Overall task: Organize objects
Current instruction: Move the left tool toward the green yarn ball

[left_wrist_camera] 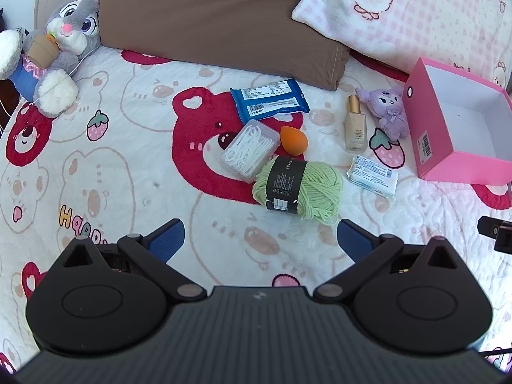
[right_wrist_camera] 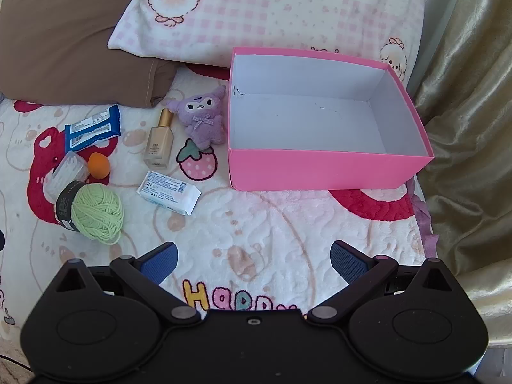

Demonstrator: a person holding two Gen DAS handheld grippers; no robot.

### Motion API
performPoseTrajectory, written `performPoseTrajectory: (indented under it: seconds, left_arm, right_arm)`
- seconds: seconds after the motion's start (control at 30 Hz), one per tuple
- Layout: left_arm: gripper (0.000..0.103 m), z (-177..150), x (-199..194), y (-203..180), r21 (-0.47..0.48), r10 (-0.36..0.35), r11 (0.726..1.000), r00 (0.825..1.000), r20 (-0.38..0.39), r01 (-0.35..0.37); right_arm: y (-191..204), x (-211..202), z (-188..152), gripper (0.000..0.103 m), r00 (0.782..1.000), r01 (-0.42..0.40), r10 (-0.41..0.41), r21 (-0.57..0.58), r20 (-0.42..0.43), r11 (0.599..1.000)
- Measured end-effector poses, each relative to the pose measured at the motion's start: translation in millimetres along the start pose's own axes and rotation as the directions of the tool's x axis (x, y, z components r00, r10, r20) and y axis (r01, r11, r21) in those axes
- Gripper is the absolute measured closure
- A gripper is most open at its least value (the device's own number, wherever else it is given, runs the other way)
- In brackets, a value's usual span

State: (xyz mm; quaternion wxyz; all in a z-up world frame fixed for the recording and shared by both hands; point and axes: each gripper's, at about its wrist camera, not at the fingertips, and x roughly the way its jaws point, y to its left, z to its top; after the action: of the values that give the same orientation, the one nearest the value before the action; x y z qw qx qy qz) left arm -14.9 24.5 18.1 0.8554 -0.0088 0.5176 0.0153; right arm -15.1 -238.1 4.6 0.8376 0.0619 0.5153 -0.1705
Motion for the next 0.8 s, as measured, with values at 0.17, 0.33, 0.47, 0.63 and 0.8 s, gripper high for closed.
performPoseTrajectory:
  seconds: [0.17, 0.33, 0.47, 0.63, 0.8]
  left_arm:
    - [0.0, 0, 0, 0, 0.0, -0.001, 1.0, 1.0, 0.0, 0.001]
    - [0.0, -1, 0, -3, 0.006, -0.017, 1.0, 1.0, 0.002, 0.017]
    - [0.0, -1, -3, -6, 0.013, -0.014, 1.0, 1.0, 0.01, 0.014]
    - [0.0, -1, -6, -5, 0.011, -0.014, 1.0, 1.0, 0.017, 0.014]
    - [0.0, -3, -14, -7, 0.025, 0.0, 1.0, 0.999, 0.04, -0.001]
  right_arm:
    - [0, 0, 0, 0.001, 1.0, 0.0, 0.0, 0.0, 0.0, 1.0]
    - [1, 0, -2, 0.001, 1.0, 0.002, -0.002, 0.007, -0.003, 1.0]
    - [1, 0, -2, 0.001, 1.0, 0.003, -0.003, 0.006, -0.002, 1.0]
    - [1, -1, -2, 0.001, 1.0, -0.001, 0.001, 0.007, -0.005, 1.0]
    - [4, -2, -2, 0.001, 1.0, -0.008, 0.008, 0.0, -0.006, 1.0]
